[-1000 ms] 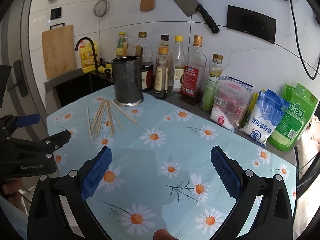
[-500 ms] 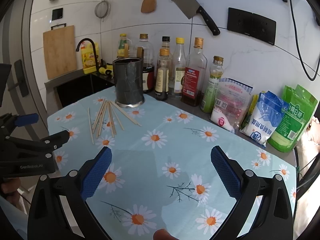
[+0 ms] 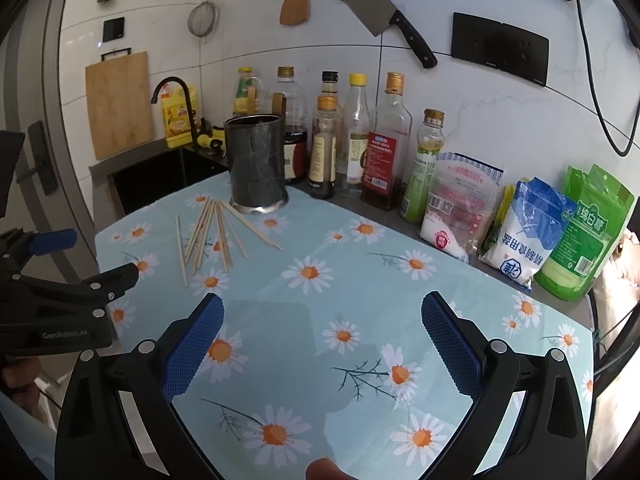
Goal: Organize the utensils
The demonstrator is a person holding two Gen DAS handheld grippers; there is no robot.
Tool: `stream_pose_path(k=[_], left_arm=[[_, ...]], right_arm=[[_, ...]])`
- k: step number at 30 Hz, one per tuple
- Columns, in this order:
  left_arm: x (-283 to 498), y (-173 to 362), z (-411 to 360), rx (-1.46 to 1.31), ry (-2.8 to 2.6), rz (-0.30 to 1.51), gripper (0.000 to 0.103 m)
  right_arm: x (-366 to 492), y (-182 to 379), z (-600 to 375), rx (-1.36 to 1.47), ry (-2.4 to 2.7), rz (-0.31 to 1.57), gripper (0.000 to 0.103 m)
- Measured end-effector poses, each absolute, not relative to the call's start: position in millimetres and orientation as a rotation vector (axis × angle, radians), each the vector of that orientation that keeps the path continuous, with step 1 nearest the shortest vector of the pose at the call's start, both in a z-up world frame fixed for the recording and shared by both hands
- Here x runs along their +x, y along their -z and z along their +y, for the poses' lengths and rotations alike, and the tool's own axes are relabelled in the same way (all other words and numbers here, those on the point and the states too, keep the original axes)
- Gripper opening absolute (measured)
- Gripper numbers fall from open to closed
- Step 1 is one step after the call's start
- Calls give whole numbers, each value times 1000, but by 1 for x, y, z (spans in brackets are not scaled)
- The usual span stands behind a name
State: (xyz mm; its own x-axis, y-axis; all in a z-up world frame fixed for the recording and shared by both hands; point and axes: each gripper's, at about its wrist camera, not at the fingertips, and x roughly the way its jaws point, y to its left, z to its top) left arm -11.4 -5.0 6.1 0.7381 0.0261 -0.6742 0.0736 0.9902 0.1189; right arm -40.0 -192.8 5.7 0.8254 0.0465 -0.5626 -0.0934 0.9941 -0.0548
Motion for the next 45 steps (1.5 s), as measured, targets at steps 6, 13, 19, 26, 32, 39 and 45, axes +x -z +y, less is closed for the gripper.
stream_pose_path(k=[6,13,19,26,32,39,45], left_arm=[[-13,-6,-6,140,23,740,97],[-14,-6,-6,138,15,742,97],[-14,-6,-5,138,-3,750,97],[-13,-2,2,128,-30,774,97],[-3,1,19,119,-43,803,97],[28,6,45,108,-29,837,97],[65,11,68,110,3,865,97]], right_arm=[[-39,-6,-193,-84,-79,595,95],[-39,-5,-192,-103,-93,589,95],[-36,-2,-193,-96,-110,597,95],[-31,2,-188,-105,-126,609,95],[-20,5,-173,-107,-143,635,95],[7,9,-148,-105,-129,673,95],[38,11,-124,-107,-96,710,95]])
